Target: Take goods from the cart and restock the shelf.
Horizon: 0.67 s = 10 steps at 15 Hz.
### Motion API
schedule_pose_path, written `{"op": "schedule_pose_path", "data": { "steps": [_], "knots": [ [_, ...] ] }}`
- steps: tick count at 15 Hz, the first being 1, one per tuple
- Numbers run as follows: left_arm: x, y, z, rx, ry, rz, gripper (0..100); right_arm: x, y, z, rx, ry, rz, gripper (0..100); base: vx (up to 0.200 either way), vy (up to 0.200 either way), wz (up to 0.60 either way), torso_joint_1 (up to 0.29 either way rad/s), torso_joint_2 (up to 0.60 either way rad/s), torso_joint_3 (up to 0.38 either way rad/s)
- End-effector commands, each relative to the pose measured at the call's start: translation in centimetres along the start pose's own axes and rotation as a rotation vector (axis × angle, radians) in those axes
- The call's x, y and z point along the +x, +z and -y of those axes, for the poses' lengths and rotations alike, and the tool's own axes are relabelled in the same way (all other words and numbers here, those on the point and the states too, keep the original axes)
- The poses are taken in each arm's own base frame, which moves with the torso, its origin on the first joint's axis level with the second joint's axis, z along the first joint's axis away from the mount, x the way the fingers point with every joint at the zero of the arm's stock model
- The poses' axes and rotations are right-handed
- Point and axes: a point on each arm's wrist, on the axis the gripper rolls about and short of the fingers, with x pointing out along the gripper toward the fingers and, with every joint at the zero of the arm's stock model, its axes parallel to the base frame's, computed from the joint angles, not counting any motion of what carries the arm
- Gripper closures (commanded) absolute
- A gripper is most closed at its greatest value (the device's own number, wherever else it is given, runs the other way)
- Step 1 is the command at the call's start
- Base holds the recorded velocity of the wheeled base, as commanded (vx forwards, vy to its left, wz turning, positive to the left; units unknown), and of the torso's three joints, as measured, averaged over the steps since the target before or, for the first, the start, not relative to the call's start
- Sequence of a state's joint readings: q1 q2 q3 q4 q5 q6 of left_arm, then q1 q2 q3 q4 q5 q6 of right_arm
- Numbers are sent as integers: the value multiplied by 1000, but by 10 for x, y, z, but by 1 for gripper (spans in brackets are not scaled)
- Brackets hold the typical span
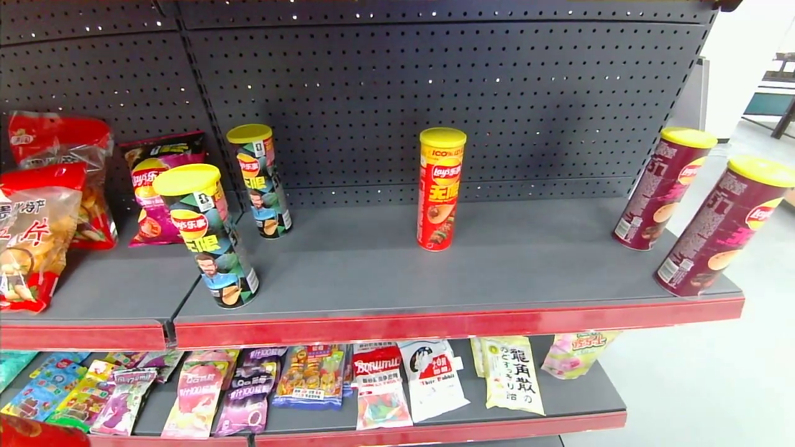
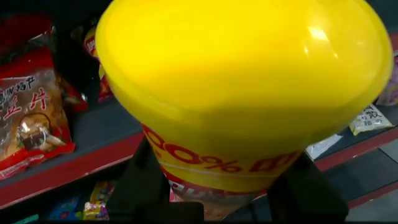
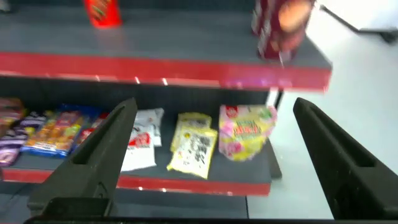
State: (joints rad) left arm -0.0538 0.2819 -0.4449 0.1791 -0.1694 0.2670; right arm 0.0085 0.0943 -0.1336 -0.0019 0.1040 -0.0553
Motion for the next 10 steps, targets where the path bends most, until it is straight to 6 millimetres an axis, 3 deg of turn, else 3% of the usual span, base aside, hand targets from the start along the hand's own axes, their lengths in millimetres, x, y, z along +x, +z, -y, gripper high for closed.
{"op": "schedule_pose_path", "data": {
  "steps": [1,4,6,7,8,10],
  "knots": [
    [-7,-7,2,4,40,26,100,37,70,3,-122,240,-70,0,0,0,0,0,0,0],
    [-10,-5,2,6,57,37,100,89,91,4,-137,340,-179,0,0,0,0,0,0,0],
    [-10,-4,1,4,86,31,100,143,114,-16,-124,514,-189,0,0,0,0,0,0,0],
    [-10,-4,1,3,91,28,100,153,115,-20,-121,529,-192,0,0,0,0,0,0,0],
    [-7,-1,-1,-2,90,19,100,188,113,-37,-117,574,-199,0,0,0,0,0,0,0],
    [-5,9,-3,-5,90,24,100,238,100,-59,-107,580,-193,0,0,0,0,0,0,0]
  ]
}}
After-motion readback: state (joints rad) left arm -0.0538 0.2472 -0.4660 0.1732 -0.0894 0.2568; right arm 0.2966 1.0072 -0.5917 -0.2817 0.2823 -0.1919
